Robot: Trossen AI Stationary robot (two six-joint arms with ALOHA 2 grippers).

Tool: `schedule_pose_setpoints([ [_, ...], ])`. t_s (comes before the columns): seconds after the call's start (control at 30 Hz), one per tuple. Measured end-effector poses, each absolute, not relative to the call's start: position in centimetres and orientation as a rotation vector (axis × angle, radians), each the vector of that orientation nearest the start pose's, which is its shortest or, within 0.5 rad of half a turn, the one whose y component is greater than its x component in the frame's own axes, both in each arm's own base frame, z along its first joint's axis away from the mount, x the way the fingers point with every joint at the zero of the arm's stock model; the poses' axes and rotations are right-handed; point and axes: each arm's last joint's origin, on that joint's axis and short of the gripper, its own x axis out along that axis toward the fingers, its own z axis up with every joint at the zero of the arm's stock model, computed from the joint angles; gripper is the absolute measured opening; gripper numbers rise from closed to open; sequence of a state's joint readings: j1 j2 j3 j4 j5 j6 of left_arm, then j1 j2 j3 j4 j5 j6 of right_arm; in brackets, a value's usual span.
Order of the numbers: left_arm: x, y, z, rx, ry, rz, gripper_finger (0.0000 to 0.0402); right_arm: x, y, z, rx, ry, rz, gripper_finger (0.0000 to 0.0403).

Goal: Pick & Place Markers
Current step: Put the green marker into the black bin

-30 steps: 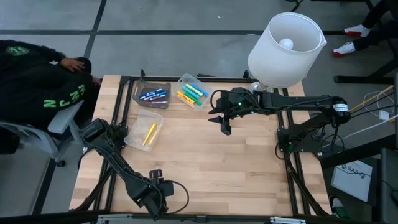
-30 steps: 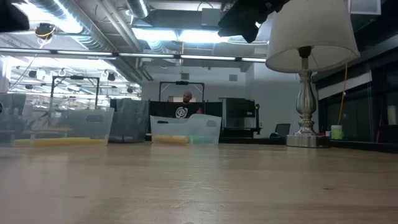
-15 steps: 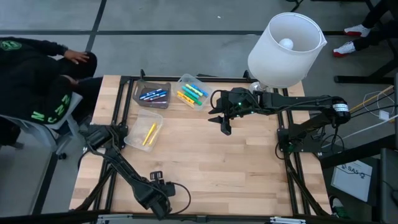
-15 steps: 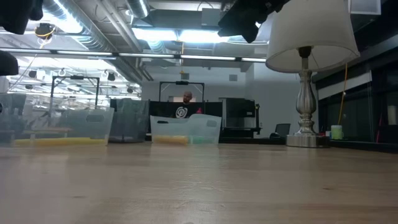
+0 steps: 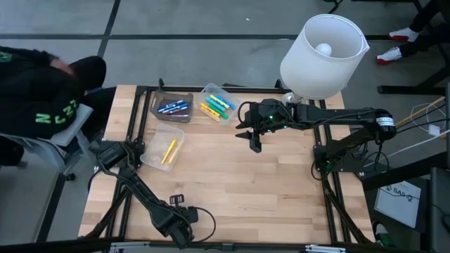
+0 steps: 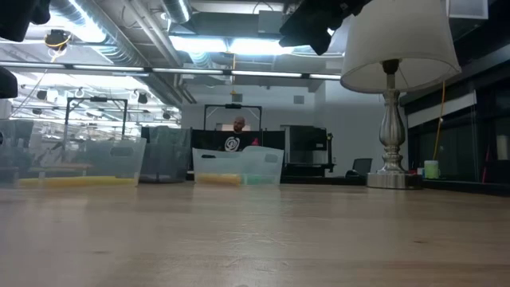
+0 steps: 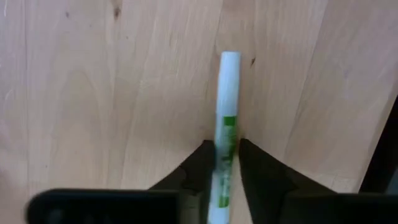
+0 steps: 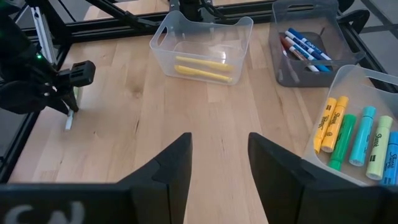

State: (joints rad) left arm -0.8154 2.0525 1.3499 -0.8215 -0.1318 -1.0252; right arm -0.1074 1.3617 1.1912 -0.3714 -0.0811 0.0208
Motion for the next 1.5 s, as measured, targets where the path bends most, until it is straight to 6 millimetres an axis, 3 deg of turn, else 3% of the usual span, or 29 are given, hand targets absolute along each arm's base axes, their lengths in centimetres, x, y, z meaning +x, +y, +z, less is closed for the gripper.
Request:
schedule_pose_setpoints([
  [0.17, 25.8, -26.8, 12.9, -0.125, 1.433, 0.199, 0.0023, 29.8, -3.0, 32.9, 0.071, 0.539, -0.031, 0.0156],
  [0.7, 25.5, -27.5, 13.3, -0.127, 1.416, 0.212, 0.0023, 29.8, -3.0, 32.9, 0.071, 0.539, -0.031, 0.0156],
  [0.93, 25.1, -27.4, 14.7, -0.182, 1.381, 0.250, 0.0023, 29.8, -3.0, 32.9, 0.071, 0.539, -0.031, 0.0156],
  [1.2, 24.8, -26.5, 18.6, -0.258, 1.233, 0.284, 0.0023, 29.8, -3.0, 32.9, 0.071, 0.539, -0.031, 0.0156],
  [1.5, 24.0, -24.7, 24.0, -0.357, 0.936, 0.367, 0.0023, 29.8, -3.0, 32.9, 0.072, 0.540, -0.031, 0.0156],
])
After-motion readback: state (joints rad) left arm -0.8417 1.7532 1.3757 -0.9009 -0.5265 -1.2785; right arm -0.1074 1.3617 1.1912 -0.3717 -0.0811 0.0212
